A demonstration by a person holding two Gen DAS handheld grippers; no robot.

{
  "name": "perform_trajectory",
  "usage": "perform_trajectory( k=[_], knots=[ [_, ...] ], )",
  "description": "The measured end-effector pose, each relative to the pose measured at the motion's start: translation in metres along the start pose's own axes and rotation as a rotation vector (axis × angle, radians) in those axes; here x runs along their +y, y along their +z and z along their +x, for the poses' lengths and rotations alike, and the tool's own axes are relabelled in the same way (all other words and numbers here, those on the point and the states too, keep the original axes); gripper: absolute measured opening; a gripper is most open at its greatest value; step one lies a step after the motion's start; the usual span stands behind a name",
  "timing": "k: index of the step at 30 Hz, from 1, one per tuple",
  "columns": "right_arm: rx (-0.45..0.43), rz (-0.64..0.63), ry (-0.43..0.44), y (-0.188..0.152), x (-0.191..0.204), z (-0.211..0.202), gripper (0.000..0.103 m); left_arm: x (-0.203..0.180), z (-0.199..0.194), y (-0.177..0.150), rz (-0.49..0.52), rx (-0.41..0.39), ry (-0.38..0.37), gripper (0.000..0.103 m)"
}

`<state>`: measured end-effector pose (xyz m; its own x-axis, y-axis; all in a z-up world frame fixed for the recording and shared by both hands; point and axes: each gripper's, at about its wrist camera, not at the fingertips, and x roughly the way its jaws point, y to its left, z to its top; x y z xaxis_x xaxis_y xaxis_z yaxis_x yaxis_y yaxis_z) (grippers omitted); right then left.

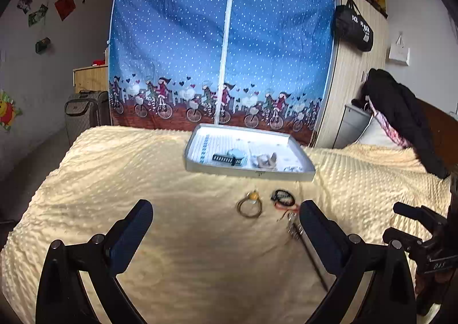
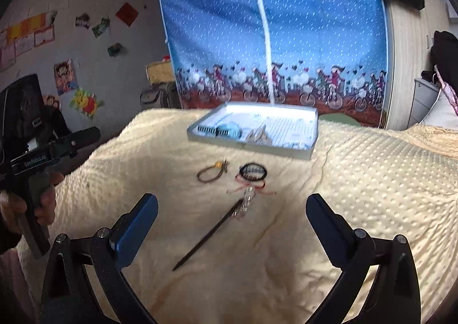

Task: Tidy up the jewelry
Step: 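Withdraw both open tools from the tray toward the remaining jewelry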

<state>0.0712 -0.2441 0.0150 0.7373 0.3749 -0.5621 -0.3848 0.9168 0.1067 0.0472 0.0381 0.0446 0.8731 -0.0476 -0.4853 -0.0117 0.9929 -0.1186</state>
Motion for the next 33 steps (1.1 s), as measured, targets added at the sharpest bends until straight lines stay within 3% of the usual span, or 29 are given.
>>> perform_trajectory(
  k=[7, 12, 17, 33],
  knots=[
    [0.129, 0.003, 0.007, -0.012, 0.011, 0.022, 0.101, 0.014, 0.004, -0.028, -0.01, 0.094, 0.028, 0.103],
    [0.21, 0.01, 0.012, -0.02, 0.019, 0.041, 0.101, 0.015, 0.018, -0.036, 0.012, 0.189, 0.059, 0.103],
    [0.28, -0.001, -0.009, -0.019, 0.023, 0.059, 0.101, 0.012, 0.027, -0.036, 0.035, 0.223, 0.062, 0.103],
    [0.358, 0.019, -0.006, -0.003, 0.014, 0.116, 0.101, 0.008, 0.08, -0.024, 0.029, 0.3, 0.109, 0.103]
  ],
)
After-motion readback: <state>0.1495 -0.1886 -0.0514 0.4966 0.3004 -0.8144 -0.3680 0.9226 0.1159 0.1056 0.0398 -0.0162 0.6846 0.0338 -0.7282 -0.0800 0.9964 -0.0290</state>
